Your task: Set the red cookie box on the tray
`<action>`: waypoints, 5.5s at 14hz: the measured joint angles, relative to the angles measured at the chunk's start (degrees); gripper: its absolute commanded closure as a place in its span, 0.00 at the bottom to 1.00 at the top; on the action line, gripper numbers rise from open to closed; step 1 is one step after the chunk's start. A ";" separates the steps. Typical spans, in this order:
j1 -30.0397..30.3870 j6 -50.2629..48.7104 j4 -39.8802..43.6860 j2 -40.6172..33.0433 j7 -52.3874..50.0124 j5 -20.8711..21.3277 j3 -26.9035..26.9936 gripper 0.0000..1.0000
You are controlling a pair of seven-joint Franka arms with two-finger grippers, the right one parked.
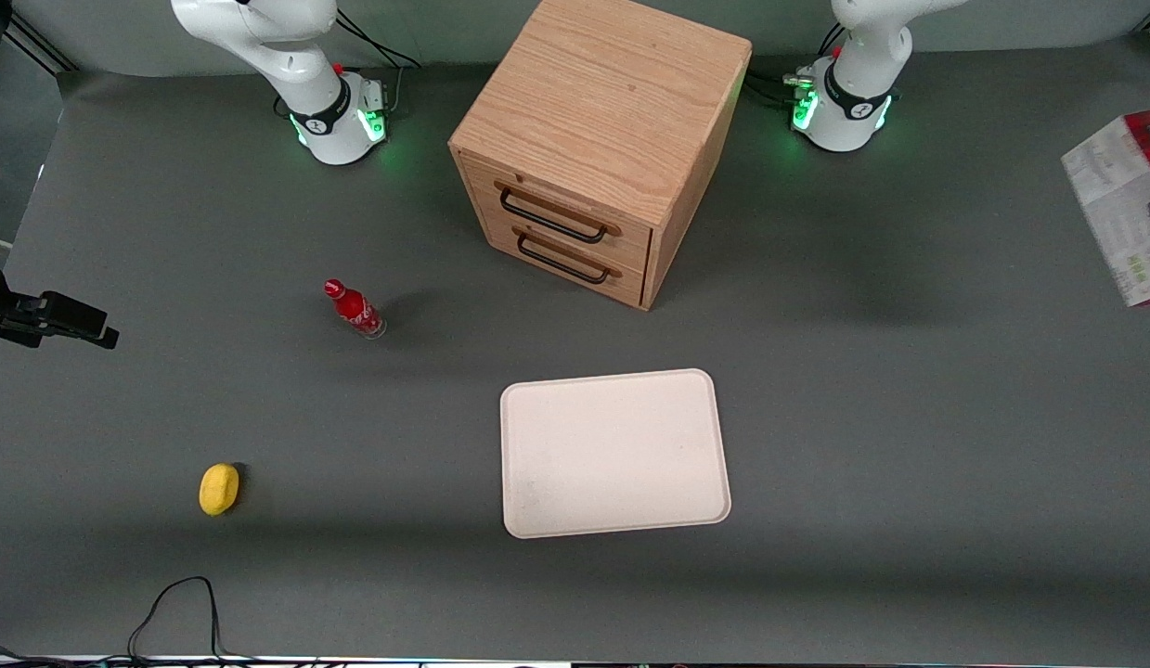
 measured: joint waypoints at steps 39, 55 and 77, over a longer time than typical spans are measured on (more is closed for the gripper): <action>-36.19 29.86 28.09 48.72 -30.84 -11.04 -0.85 0.00; -27.73 13.41 19.59 22.19 -27.37 -10.98 -0.49 0.00; -17.89 7.36 -7.22 -7.06 -9.02 -3.50 8.26 0.00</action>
